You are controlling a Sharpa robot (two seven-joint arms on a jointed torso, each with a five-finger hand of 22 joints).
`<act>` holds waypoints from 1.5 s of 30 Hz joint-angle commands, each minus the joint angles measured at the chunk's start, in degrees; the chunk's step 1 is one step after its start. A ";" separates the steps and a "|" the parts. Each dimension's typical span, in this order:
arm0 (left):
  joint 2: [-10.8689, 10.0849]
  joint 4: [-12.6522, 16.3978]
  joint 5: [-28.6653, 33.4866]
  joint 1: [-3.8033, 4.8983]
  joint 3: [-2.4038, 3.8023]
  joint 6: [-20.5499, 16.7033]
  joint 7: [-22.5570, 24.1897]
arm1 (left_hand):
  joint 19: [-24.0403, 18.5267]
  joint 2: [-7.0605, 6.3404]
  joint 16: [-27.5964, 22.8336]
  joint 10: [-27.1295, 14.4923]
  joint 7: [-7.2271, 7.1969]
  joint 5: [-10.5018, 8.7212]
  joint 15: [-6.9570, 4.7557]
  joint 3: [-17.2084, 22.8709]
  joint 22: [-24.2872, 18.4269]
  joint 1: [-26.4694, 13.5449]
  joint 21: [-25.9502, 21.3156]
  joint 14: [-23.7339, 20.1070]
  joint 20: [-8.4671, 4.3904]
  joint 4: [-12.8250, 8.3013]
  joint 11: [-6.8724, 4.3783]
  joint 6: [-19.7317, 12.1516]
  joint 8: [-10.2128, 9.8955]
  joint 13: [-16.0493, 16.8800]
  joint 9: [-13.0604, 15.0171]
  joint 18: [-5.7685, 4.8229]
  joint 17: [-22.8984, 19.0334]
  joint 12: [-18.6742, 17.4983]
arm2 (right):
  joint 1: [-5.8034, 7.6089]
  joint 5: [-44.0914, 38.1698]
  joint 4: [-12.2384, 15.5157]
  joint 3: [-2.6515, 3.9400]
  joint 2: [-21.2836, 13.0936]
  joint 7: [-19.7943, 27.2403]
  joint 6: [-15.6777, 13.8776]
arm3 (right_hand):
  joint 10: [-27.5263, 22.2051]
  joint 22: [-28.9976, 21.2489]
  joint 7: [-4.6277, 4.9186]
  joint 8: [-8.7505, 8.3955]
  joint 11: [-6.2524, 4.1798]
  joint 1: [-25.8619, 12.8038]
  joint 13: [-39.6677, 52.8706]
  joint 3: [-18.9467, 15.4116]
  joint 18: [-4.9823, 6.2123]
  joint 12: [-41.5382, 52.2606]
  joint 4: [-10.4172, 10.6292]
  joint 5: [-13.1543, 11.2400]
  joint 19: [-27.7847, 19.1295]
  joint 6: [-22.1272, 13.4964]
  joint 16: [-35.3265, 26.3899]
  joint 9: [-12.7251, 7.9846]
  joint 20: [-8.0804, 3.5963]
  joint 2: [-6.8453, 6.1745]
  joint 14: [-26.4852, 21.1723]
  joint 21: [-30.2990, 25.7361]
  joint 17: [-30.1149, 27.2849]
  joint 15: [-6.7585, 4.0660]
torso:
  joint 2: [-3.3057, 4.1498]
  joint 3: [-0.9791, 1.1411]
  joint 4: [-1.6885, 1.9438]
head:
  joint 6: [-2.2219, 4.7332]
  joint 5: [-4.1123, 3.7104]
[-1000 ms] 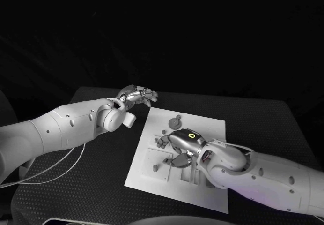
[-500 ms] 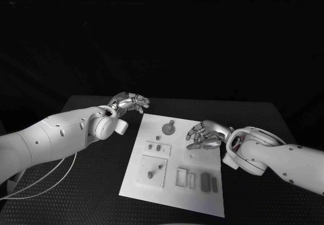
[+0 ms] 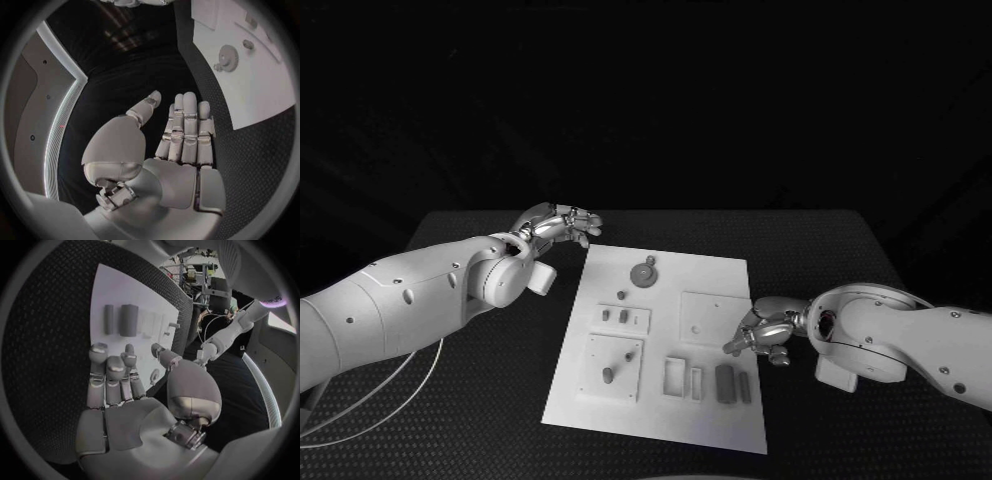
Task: Assemble the parts on the task board
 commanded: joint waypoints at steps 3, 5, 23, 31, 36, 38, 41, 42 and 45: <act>0.15 0.40 0.37 -0.04 -0.01 1.18 0.28 | -0.02 -0.34 -0.21 -0.28 0.11 -0.01 0.33 0.04 0.09 -0.27 -0.19 -0.07 -1.48 0.29 -0.06 -0.04 -0.31 0.01 0.07 -0.09 0.07 0.31 | -0.07 2.32 2.02 -0.85 -0.60 -5.71 3.23 | 0.93 1.27 0.06 -0.08 -0.04 -1.77 0.43 0.42 2.43 0.33 0.10 -0.33 1.18 0.86 0.36 0.14 -0.77 0.51 0.86 1.16 0.76 0.11 | -0.07 -0.11 -0.05 | -0.90 -0.74; 0.05 0.77 0.37 -0.05 -0.02 1.14 0.22 | -0.02 -0.34 -0.21 -0.28 0.11 -0.01 0.33 0.04 0.09 -0.27 -0.20 -0.07 -1.48 0.30 -0.06 -0.04 -0.31 0.01 0.07 -0.09 0.07 0.31 | -0.08 2.26 2.90 -1.33 -0.96 -6.62 2.98 | 1.12 1.25 -0.02 -0.11 -0.11 -2.24 0.50 0.49 2.43 0.31 -0.06 -0.32 1.17 1.20 0.31 0.17 -0.74 0.71 1.02 1.48 0.97 0.05 | -0.11 -0.14 -0.06 | -1.21 -1.00; -0.50 2.35 0.37 -0.05 -0.07 1.63 0.40 | -0.09 -0.48 -0.29 -0.35 0.12 -0.02 0.37 -0.11 0.16 -0.55 -0.28 -0.15 -1.44 0.47 -0.04 -0.05 -0.33 0.00 0.11 -0.13 0.11 0.36 | -0.13 -0.33 3.24 -2.82 0.23 -7.40 0.88 | 2.02 1.08 -0.32 -0.79 -0.39 -5.54 0.87 0.80 2.43 -0.03 -1.00 -0.33 0.83 2.62 -0.25 -0.30 -0.44 1.33 1.75 2.80 2.00 -0.15 | -0.08 -0.14 -0.05 | -2.37 -1.61; -0.63 2.43 0.37 -0.05 -0.07 1.65 0.38 | -0.09 -0.48 -0.30 -0.36 0.12 -0.01 0.37 -0.12 0.17 -0.59 -0.30 -0.15 -1.44 0.51 -0.03 -0.06 -0.34 0.00 0.12 -0.13 0.13 0.37 | -1.05 -0.58 2.23 -3.13 1.74 -6.93 0.65 | 2.06 1.01 -0.33 -1.01 -0.40 -5.81 0.98 1.39 2.43 -0.17 -1.46 -0.33 0.69 2.78 -0.45 -0.43 -0.41 1.26 1.82 2.97 2.23 -0.16 | -0.10 -0.18 -0.04 | -2.55 -1.54; -0.69 2.52 0.37 -0.05 -0.07 1.62 0.36 | -0.10 -0.47 -0.30 -0.38 0.13 -0.01 0.37 -0.14 0.19 -0.64 -0.31 -0.16 -1.44 0.56 -0.03 -0.08 -0.36 0.00 0.12 -0.13 0.14 0.38 | -1.85 -0.37 1.29 -3.21 2.84 -6.45 0.19 | 2.06 0.97 -0.31 -1.19 -0.39 -5.91 1.09 1.77 2.43 -0.27 -2.02 -0.33 0.60 2.84 -0.60 -0.51 -0.40 1.10 1.85 3.10 2.41 -0.15 | -0.10 -0.14 0.05 | -2.66 -1.30; -0.74 2.54 0.37 -0.05 -0.07 1.63 0.37 | -0.10 -0.47 -0.31 -0.38 0.13 -0.01 0.37 -0.14 0.19 -0.65 -0.32 -0.16 -1.44 0.58 -0.03 -0.09 -0.36 0.00 0.12 -0.13 0.14 0.38 | -2.06 -0.60 0.82 -3.28 3.43 -6.32 -0.31 | 2.06 0.95 -0.30 -1.26 -0.38 -5.91 1.14 1.92 2.43 -0.31 -2.36 -0.33 0.57 2.88 -0.67 -0.54 -0.39 1.02 1.88 3.16 2.51 -0.14 | -0.11 -0.13 0.03 | -2.70 -1.29; -0.76 2.56 0.37 -0.05 -0.07 1.62 0.36 | -0.10 -0.47 -0.31 -0.39 0.13 -0.01 0.38 -0.15 0.20 -0.67 -0.33 -0.16 -1.44 0.59 -0.03 -0.09 -0.37 0.00 0.13 -0.13 0.15 0.38 | -2.40 -1.35 0.61 -3.30 3.93 -6.14 -0.94 | 2.05 0.93 -0.29 -1.33 -0.36 -5.93 1.19 2.02 2.43 -0.34 -2.61 -0.33 0.54 2.88 -0.73 -0.57 -0.38 0.94 1.88 3.20 2.58 -0.13 | -0.12 -0.16 0.01 | -2.69 -1.29; -0.78 2.56 0.37 -0.05 -0.07 1.63 0.34 | -0.10 -0.47 -0.31 -0.39 0.13 -0.01 0.38 -0.15 0.20 -0.67 -0.33 -0.16 -1.44 0.59 -0.03 -0.10 -0.37 0.00 0.13 -0.13 0.15 0.39 | -2.42 -1.50 0.55 -3.30 4.08 -6.12 -1.15 | 2.05 0.92 -0.28 -1.36 -0.36 -5.94 1.21 2.07 2.43 -0.36 -2.72 -0.33 0.53 2.88 -0.76 -0.59 -0.38 0.91 1.88 3.22 2.61 -0.13 | -0.12 -0.16 0.00 | -2.73 -1.21; -0.76 2.56 0.37 -0.05 -0.07 1.71 0.30 | -0.10 -0.47 -0.31 -0.39 0.13 -0.01 0.38 -0.16 0.21 -0.69 -0.33 -0.16 -1.44 0.61 -0.03 -0.10 -0.37 0.00 0.13 -0.13 0.16 0.39 | -2.42 -1.78 0.31 -3.30 4.72 -6.08 -1.98 | 2.05 0.90 -0.27 -1.43 -0.35 -5.99 1.26 2.16 2.43 -0.39 -3.03 -0.33 0.50 2.92 -0.83 -0.61 -0.36 0.74 1.90 3.27 2.70 -0.11 | -0.09 -0.14 0.00 | -2.82 -1.22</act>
